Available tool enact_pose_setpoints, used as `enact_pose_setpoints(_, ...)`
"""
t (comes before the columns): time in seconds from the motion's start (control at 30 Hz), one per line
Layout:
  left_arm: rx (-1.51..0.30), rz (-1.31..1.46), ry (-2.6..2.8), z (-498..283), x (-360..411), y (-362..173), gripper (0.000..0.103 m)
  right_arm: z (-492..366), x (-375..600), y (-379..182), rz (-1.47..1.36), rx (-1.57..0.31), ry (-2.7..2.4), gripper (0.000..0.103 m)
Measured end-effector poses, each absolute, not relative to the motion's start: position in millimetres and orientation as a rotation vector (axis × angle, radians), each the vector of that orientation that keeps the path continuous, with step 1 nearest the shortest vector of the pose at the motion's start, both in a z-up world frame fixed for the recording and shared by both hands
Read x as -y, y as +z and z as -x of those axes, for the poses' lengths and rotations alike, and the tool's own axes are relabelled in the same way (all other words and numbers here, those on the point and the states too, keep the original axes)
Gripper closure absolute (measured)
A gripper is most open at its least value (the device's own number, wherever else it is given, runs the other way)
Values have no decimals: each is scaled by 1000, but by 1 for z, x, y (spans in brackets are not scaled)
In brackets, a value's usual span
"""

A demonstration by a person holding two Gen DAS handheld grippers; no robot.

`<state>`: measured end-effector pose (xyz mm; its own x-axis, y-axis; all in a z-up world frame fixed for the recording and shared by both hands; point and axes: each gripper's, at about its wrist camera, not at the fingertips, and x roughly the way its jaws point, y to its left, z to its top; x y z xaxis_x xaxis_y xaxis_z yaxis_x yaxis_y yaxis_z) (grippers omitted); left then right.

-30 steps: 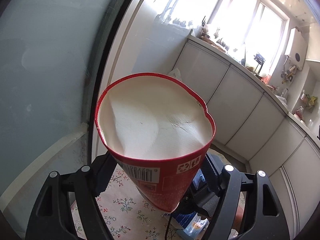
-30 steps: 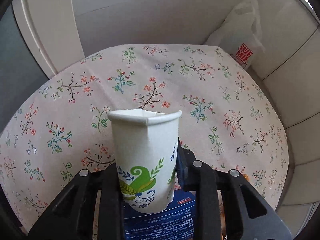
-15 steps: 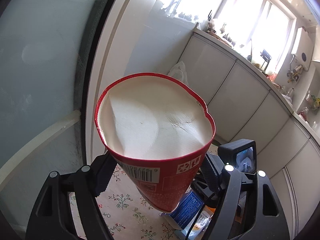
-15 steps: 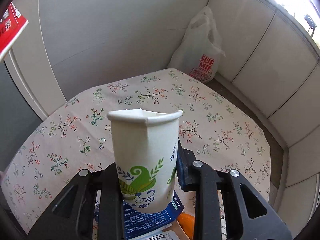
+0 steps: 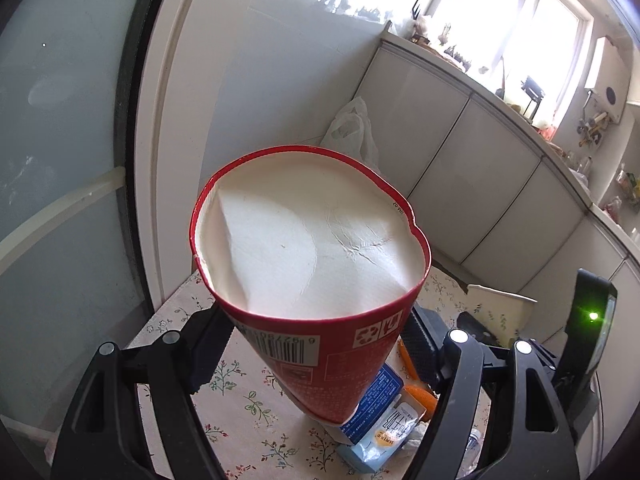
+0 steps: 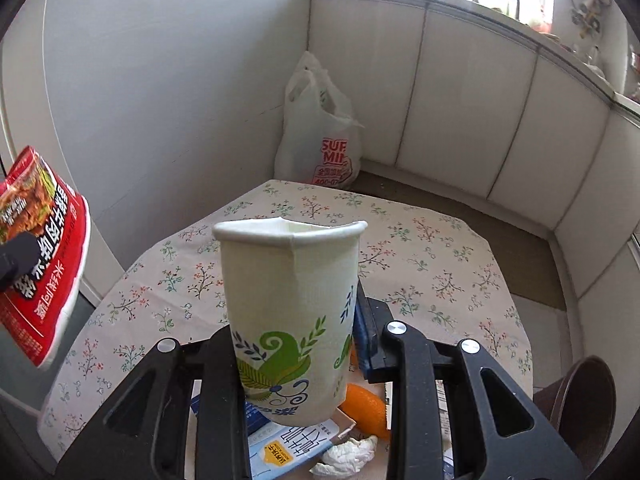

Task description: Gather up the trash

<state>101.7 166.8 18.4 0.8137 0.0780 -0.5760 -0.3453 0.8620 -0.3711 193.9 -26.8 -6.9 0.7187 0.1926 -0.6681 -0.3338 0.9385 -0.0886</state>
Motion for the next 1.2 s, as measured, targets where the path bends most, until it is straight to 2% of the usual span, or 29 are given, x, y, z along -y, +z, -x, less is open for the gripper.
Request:
enact_pose_setpoints(0.57, -594, 449, 113, -102, -110, 19, 28, -126, 101, 14, 115, -573, 82, 75)
enact_pose_setpoints(1.2, -629, 373, -15, -105, -29, 8, 27, -118, 187, 12, 47, -552, -76, 74)
